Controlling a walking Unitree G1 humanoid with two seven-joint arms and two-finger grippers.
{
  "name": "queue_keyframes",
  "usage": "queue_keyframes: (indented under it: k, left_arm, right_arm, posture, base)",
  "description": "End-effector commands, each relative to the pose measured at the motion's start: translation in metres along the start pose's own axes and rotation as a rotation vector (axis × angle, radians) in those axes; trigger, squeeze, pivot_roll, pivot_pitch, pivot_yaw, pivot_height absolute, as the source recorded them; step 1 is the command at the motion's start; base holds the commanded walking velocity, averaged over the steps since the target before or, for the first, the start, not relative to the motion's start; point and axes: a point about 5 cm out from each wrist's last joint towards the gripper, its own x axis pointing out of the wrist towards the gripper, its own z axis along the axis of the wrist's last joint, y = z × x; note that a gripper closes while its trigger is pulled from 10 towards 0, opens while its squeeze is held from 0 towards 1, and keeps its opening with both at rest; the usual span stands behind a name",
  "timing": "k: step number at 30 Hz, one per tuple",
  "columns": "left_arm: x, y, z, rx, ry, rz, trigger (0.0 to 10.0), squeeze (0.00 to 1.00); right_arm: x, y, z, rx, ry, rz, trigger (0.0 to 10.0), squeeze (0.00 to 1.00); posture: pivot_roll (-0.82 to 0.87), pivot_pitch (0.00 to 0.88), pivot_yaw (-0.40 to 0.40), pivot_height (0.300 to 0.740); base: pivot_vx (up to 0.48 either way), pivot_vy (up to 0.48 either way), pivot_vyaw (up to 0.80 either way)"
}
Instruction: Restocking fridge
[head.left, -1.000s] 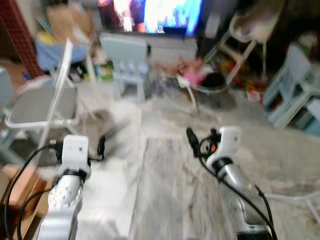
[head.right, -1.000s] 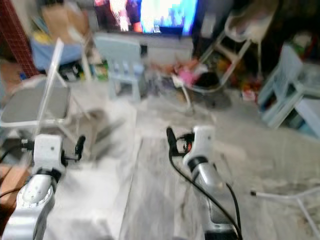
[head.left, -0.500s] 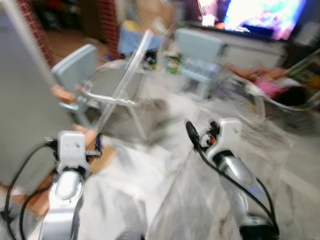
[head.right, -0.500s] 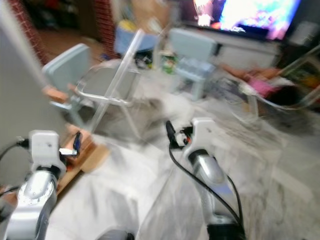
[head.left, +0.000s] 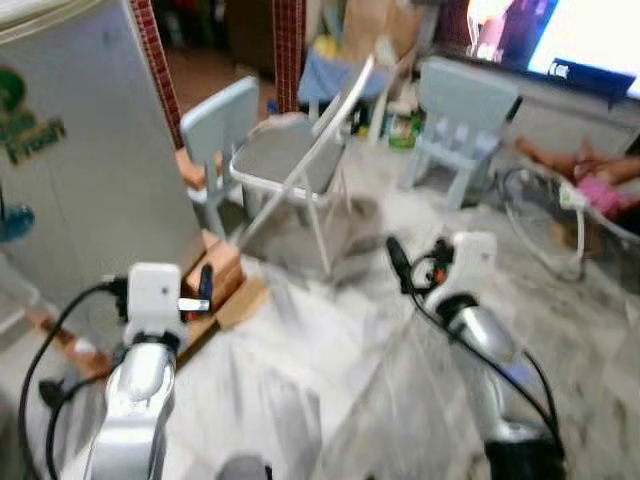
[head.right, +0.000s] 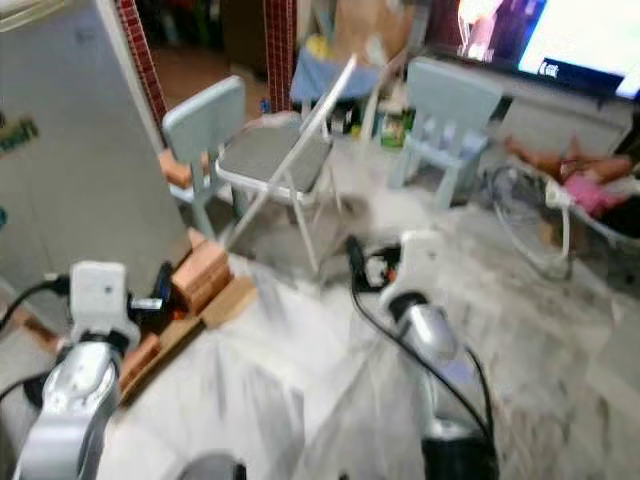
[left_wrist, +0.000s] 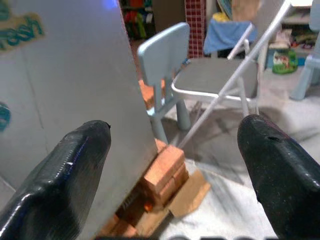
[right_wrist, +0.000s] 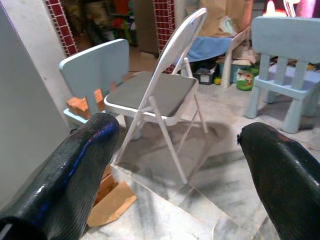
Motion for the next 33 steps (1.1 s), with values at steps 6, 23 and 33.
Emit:
queue_keyframes:
  k: [6, 23, 33]
  left_arm:
    - [0.002, 0.011, 0.003, 0.008, -0.009, 0.009, 10.0, 0.0]
    - [-0.005, 0.011, -0.005, 0.011, 0.007, -0.024, 10.0, 0.0]
    - [0.004, 0.009, -0.002, 0.054, -0.002, -0.095, 10.0, 0.0]
  right_arm:
    - [0.007, 0.011, 0.004, 0.013, -0.009, 0.029, 10.0, 0.0]
    - [0.002, 0.006, -0.002, 0.012, 0.004, 0.007, 10.0, 0.0]
    - [-0.007, -0.001, -0.009, 0.039, -0.008, -0.088, 10.0, 0.0]
  posture:
    - [0.1, 0.0, -0.067, 0.74]
    - [0.11, 0.0, -0.049, 0.74]
    - [0.09, 0.0, 0.023, 0.74]
  base:
    - [0.0, 0.48, -0.13]
    - [0.0, 0.48, -0.18]
    - [0.0, 0.0, -0.05]
